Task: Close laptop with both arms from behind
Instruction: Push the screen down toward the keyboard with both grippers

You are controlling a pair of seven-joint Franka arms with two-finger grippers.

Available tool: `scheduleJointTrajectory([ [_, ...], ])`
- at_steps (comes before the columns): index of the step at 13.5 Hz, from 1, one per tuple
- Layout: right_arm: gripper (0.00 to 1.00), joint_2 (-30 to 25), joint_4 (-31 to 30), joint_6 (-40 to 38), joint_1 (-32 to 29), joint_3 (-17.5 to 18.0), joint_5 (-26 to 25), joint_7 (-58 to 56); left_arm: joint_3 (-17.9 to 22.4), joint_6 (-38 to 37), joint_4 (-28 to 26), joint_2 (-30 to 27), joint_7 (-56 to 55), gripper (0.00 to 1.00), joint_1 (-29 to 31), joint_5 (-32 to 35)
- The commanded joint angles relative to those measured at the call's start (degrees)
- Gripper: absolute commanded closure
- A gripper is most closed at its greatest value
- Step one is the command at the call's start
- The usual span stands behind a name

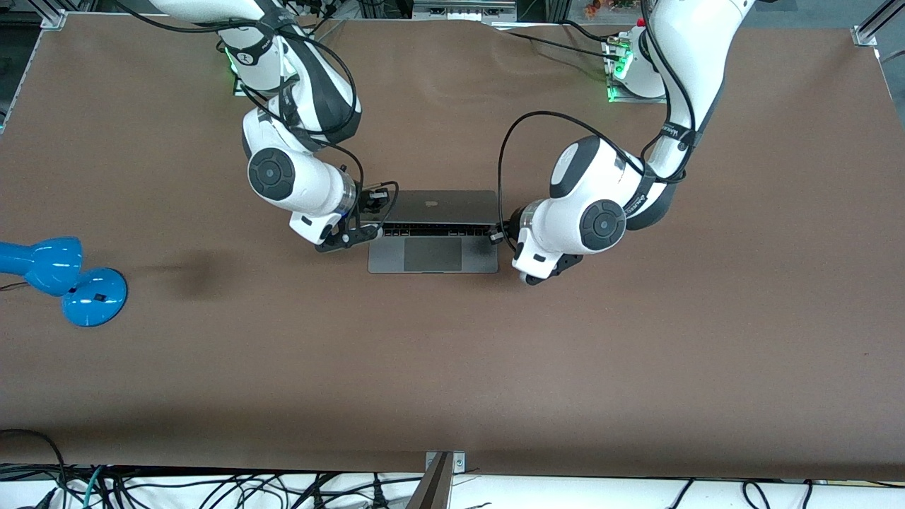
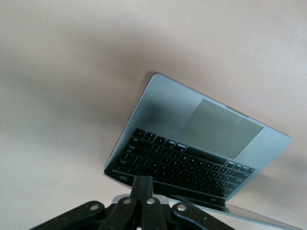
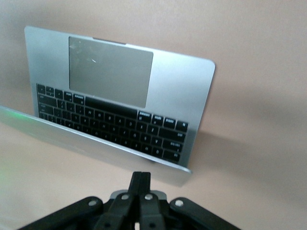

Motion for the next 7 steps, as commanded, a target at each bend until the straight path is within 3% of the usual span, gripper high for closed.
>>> scheduleJointTrajectory([
  [1,1.00,2.5,2.1,1.5,0.6,-0.7,-0.7,-1.8,-0.3,-1.1,1.8,4.2,0.7,1.00,-0.7,1.7],
  [7,1.00,7.2,6.7,2.3,4.5,-4.9,-1.0,-2.1,0.5,0.5,4.1,7.6,0.8,1.00,-0.9,1.7],
])
